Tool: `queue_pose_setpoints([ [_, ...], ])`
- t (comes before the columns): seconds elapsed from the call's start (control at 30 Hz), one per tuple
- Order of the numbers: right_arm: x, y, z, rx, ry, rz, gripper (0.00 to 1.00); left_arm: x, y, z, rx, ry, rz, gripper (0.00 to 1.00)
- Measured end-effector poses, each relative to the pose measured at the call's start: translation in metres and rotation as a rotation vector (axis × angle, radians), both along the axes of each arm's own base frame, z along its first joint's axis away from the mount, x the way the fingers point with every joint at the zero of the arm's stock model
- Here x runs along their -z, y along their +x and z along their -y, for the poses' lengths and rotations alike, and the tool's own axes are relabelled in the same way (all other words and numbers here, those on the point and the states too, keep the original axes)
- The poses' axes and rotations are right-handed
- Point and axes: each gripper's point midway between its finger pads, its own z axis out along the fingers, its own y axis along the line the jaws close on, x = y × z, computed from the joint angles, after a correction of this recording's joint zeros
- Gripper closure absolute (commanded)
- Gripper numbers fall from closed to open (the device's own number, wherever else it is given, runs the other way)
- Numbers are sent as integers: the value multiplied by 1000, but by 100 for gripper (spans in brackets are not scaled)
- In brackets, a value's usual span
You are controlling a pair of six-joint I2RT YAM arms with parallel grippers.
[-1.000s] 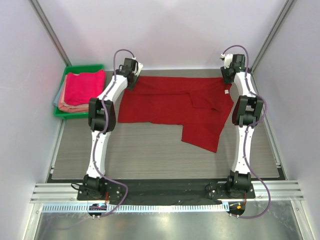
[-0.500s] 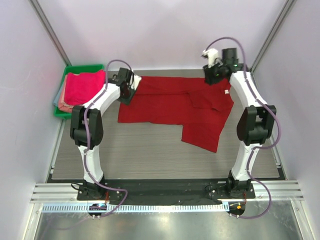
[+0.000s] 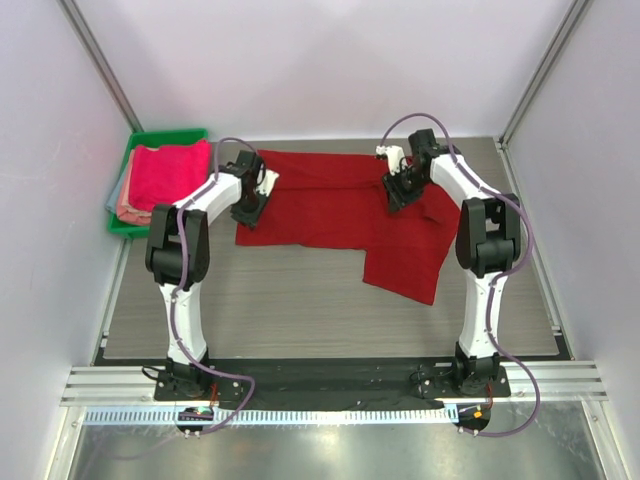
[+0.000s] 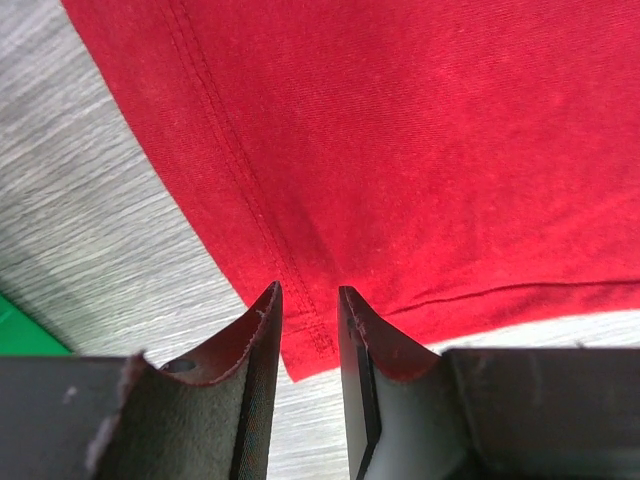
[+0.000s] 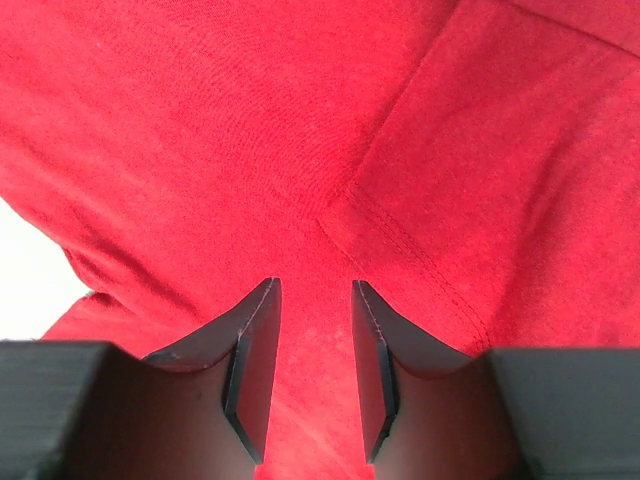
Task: Fold and stack the t-shirts
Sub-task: Fold the tshirt
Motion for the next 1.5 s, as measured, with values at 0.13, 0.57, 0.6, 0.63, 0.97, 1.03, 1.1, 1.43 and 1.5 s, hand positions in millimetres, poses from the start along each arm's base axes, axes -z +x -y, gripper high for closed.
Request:
queue_pose_setpoints([
  [0.13, 6, -1, -3, -8, -12, -9, 60, 11, -4, -1, -3, 6, -27, 70],
  [0.57, 33, 19, -8, -1, -42, -24, 62, 14, -6, -2, -4, 11, -34, 70],
  [0.6, 33, 21, -8, 1, -45, -18, 63, 14, -6, -2, -4, 12, -34, 70],
  [0.63, 34, 23, -7, 2, -48, -15, 64, 14, -6, -2, -4, 12, -33, 70],
  [0.97, 37, 27, -6, 11, -78, -3, 80, 15, -6, -3, -5, 13, -34, 70],
  [1.03, 37, 27, -6, 12, -85, 1, 86, 15, -6, -3, -5, 13, -34, 71],
  [1.1, 37, 27, -7, 11, -91, 3, 90, 15, -6, -3, -5, 13, -34, 70],
  [1.43, 32, 23, -21, -15, -116, 24, 96, 15, -6, -2, -6, 12, -34, 71],
  [1.5, 26, 21, -27, -28, -117, 36, 96, 15, -6, -2, -7, 12, -34, 71],
])
